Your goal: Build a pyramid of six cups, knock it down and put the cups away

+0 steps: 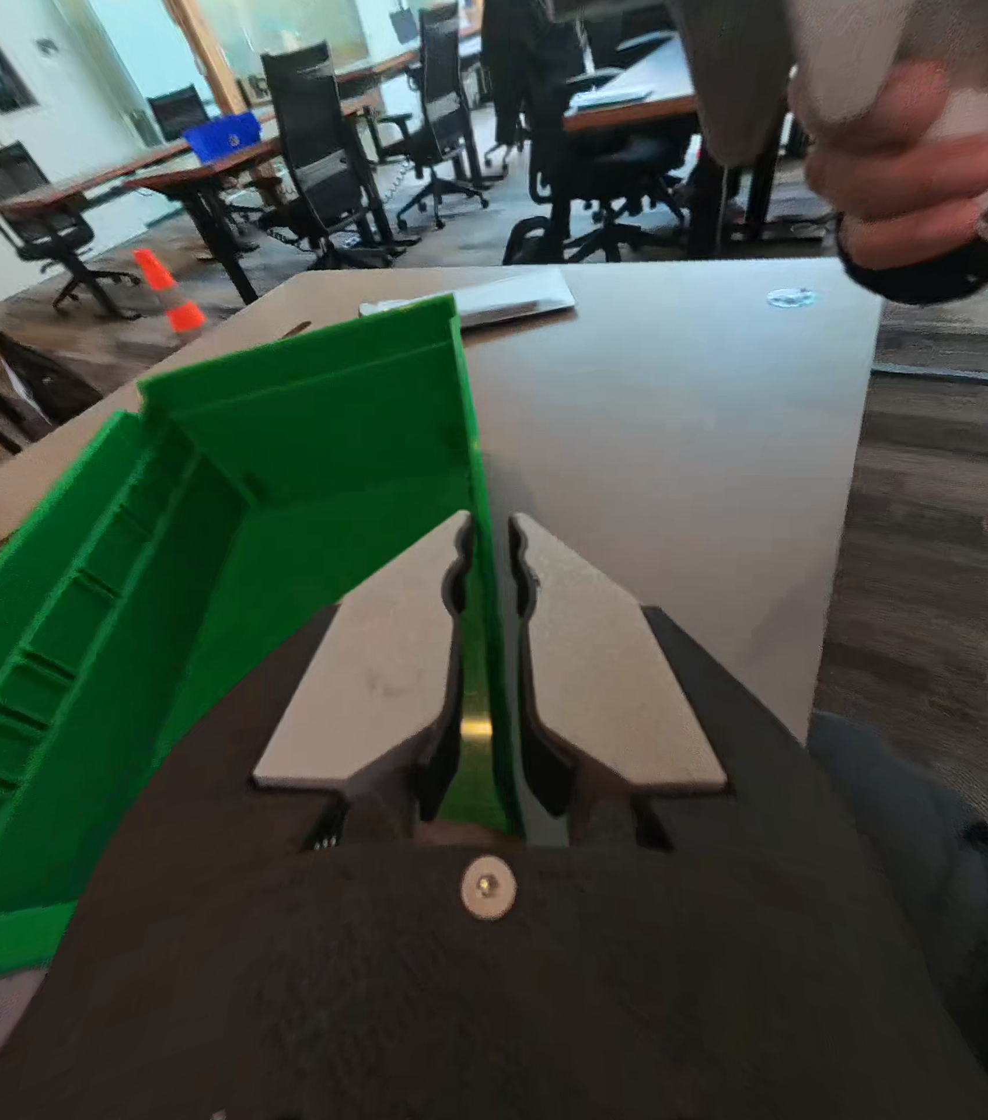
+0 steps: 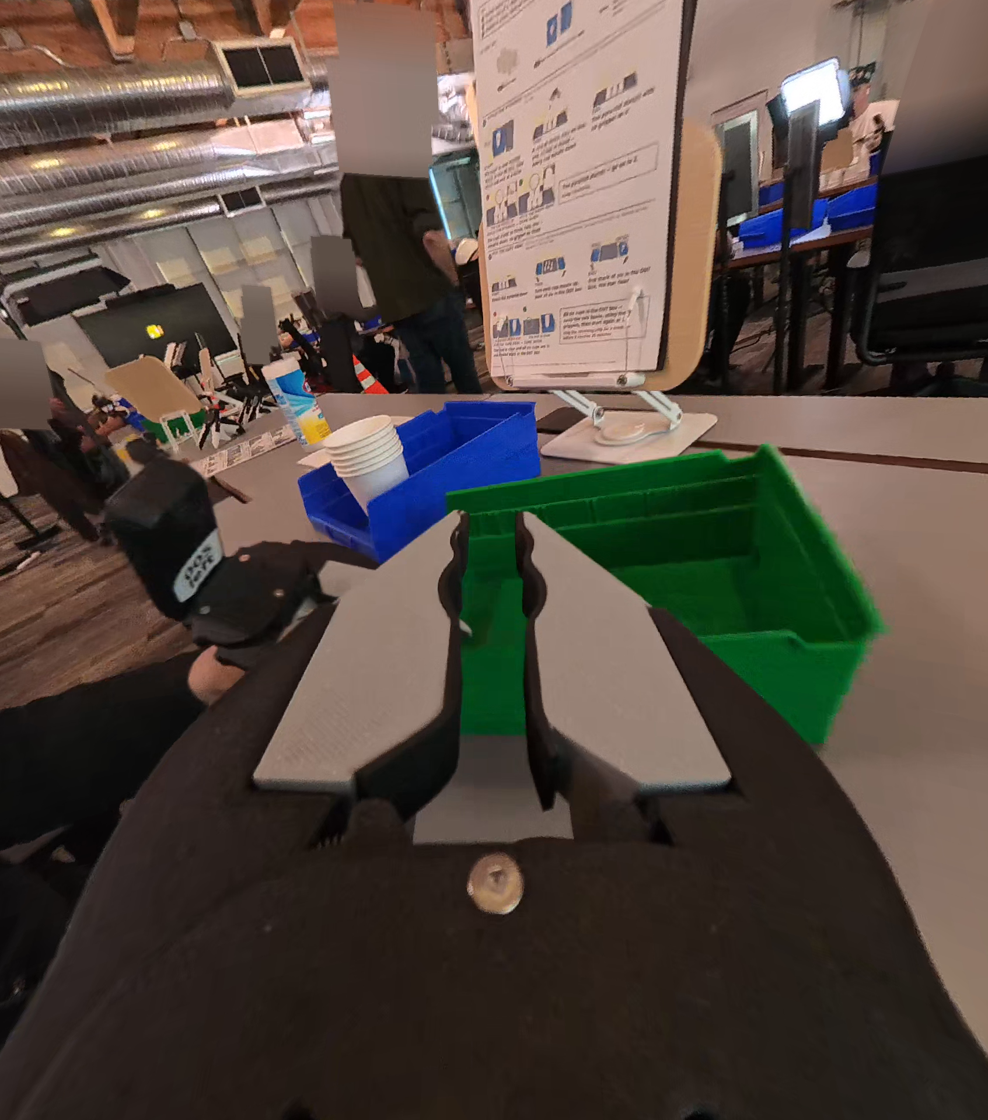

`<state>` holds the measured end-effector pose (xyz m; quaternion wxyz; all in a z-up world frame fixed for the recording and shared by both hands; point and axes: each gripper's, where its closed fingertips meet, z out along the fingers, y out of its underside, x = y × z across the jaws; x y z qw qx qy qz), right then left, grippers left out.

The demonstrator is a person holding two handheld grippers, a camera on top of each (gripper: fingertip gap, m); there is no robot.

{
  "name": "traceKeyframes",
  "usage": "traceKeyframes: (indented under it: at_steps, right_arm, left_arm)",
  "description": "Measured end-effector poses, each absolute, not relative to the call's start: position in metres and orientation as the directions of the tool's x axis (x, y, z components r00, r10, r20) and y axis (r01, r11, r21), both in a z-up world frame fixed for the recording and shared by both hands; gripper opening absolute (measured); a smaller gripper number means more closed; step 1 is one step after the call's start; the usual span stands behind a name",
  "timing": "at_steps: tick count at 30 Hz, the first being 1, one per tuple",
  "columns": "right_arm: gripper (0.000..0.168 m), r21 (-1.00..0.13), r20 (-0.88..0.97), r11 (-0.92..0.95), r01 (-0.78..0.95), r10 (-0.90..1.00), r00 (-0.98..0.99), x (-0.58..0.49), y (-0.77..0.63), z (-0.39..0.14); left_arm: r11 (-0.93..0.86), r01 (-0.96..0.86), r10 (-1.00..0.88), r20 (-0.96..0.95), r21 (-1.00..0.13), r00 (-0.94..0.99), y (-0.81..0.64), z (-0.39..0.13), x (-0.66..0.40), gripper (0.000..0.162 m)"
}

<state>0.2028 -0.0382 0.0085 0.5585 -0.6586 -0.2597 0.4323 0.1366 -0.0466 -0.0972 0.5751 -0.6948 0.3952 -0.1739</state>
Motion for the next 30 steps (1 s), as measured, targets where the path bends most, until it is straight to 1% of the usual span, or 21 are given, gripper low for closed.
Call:
traceKeyframes:
  at_steps: [2, 4, 8, 11, 13, 15, 16, 17, 18, 19, 20, 21, 22, 23, 24, 27, 30]
  right_arm:
    - [0.014, -0.958, -0.280, -0.272, -0.089, 0.827, 0.487, 0.195, -0.038, -0.003]
    - [0.016, -0.952, -0.281, -0.305, -0.030, 0.831, 0.481, 0.186, -0.041, -0.016]
    - [0.020, -0.942, -0.267, -0.327, 0.072, 0.864, 0.427, 0.151, -0.055, -0.031]
    - [0.026, -0.923, -0.250, -0.333, 0.194, 0.900, 0.356, 0.104, -0.074, -0.052]
    - [0.030, -0.895, -0.192, -0.303, 0.328, 0.924, 0.330, 0.071, -0.088, -0.077]
    - [0.039, -0.867, -0.092, -0.261, 0.424, 0.921, 0.377, 0.046, -0.087, -0.101]
    - [0.042, -0.855, -0.048, -0.250, 0.454, 0.910, 0.411, 0.039, -0.084, -0.109]
    - [0.041, -0.872, 0.000, -0.215, 0.439, 0.898, 0.439, 0.031, -0.080, -0.107]
    - [0.048, -0.867, 0.029, -0.204, 0.454, 0.890, 0.455, 0.028, -0.078, -0.111]
    - [0.051, -0.847, 0.050, -0.214, 0.487, 0.879, 0.474, 0.028, -0.075, -0.118]
    - [0.052, -0.843, 0.075, -0.205, 0.498, 0.871, 0.486, 0.027, -0.072, -0.121]
    - [0.051, -0.843, 0.106, -0.180, 0.506, 0.868, 0.485, 0.027, -0.071, -0.122]
    - [0.046, -0.836, 0.149, -0.154, 0.527, 0.860, 0.488, 0.030, -0.068, -0.123]
    - [0.034, -0.820, 0.207, -0.130, 0.558, 0.841, 0.500, 0.036, -0.064, -0.123]
    - [0.027, -0.796, 0.267, -0.101, 0.597, 0.827, 0.496, 0.042, -0.062, -0.124]
    - [0.031, -0.729, 0.354, -0.074, 0.681, 0.811, 0.467, 0.060, -0.063, -0.127]
    - [0.032, -0.669, 0.374, -0.123, 0.733, 0.796, 0.475, 0.091, -0.056, -0.130]
  left_arm:
    - [-0.022, -0.338, -0.763, -0.203, -0.941, 0.613, -0.049, -0.101, 0.147, 0.016]
    - [0.021, -0.347, -0.775, -0.235, -0.938, 0.586, -0.059, -0.095, 0.145, 0.026]
    - [0.090, -0.400, -0.739, -0.330, -0.912, 0.587, -0.074, -0.082, 0.102, 0.031]
    - [0.073, -0.436, -0.736, -0.344, -0.897, 0.584, -0.082, -0.087, 0.057, 0.031]
    - [0.046, -0.451, -0.724, -0.341, -0.891, 0.600, -0.081, -0.088, 0.030, 0.031]
    - [0.020, -0.459, -0.670, -0.353, -0.888, 0.653, -0.073, -0.077, 0.001, 0.031]
    - [0.017, -0.434, -0.645, -0.342, -0.901, 0.684, -0.071, -0.067, -0.010, 0.031]
    - [0.011, -0.405, -0.641, -0.317, -0.914, 0.699, -0.071, -0.060, -0.019, 0.032]
    - [-0.009, -0.380, -0.647, -0.285, -0.925, 0.707, -0.071, -0.057, -0.027, 0.037]
    - [-0.036, -0.366, -0.646, -0.258, -0.930, 0.719, -0.070, -0.057, -0.035, 0.041]
    - [-0.059, -0.362, -0.629, -0.247, -0.930, 0.737, -0.066, -0.058, -0.045, 0.042]
    - [-0.079, -0.367, -0.602, -0.249, -0.927, 0.759, -0.060, -0.061, -0.055, 0.043]
    - [-0.100, -0.380, -0.572, -0.259, -0.920, 0.778, -0.053, -0.065, -0.066, 0.045]
    - [-0.125, -0.394, -0.544, -0.269, -0.911, 0.795, -0.048, -0.069, -0.076, 0.048]
    - [-0.147, -0.405, -0.521, -0.278, -0.902, 0.807, -0.043, -0.073, -0.084, 0.050]
    - [-0.175, -0.407, -0.486, -0.281, -0.896, 0.828, -0.035, -0.079, -0.095, 0.049]
    - [-0.176, -0.406, -0.477, -0.283, -0.897, 0.832, -0.033, -0.081, -0.094, 0.049]
